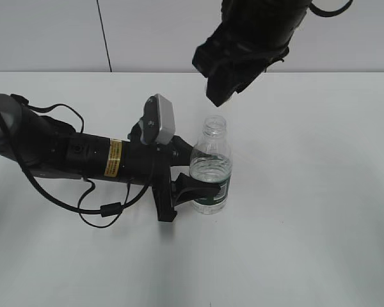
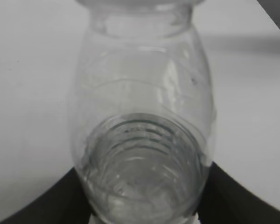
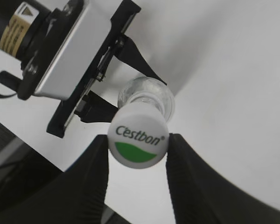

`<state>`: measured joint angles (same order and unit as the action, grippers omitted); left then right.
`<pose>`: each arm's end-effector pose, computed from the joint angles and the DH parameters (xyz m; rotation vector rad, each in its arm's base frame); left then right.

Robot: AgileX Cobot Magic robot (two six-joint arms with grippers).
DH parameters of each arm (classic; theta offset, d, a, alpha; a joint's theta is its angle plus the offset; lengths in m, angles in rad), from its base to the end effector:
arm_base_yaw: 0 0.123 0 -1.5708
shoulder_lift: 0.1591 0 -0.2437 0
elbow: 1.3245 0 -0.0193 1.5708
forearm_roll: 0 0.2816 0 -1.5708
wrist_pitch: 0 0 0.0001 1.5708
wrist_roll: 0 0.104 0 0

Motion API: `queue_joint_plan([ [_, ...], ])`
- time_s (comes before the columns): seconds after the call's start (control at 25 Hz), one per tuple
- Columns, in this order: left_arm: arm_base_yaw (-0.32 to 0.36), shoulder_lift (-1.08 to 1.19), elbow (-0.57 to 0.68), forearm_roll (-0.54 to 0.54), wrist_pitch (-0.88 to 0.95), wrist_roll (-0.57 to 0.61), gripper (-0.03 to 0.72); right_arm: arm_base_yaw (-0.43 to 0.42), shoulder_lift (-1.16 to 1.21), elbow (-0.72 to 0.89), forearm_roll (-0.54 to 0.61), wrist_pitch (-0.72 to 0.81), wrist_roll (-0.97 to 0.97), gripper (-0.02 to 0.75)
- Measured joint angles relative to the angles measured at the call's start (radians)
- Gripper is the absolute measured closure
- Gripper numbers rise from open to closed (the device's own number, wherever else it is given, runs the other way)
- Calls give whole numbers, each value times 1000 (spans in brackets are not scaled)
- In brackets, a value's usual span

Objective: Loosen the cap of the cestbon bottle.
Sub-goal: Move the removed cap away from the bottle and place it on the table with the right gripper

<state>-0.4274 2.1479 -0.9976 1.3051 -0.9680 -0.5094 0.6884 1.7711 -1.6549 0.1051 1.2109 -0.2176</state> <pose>0.2986 -0.2268 0.0262 1.4239 1.5370 -0.9170 0.3035 0.2629 0.2644 -1.2137 2.5601 0.2545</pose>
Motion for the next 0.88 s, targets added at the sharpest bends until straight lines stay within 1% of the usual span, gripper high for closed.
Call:
queue_joint_plan([
  [0.12, 0, 0, 0, 0, 0, 0, 307, 0, 0, 0, 6, 1, 175, 440],
  [0.2, 0, 0, 0, 0, 0, 0, 307, -1, 0, 0, 13, 1, 218, 440],
  [0.36, 0, 0, 0, 0, 1, 0, 307, -23, 0, 0, 19, 2, 240, 440],
  [0.6, 0, 0, 0, 0, 1, 0, 307, -105, -7, 0, 2, 2, 244, 440],
  [0.88, 0, 0, 0, 0, 1, 0, 307, -243, -10, 43, -42, 3, 245, 440],
])
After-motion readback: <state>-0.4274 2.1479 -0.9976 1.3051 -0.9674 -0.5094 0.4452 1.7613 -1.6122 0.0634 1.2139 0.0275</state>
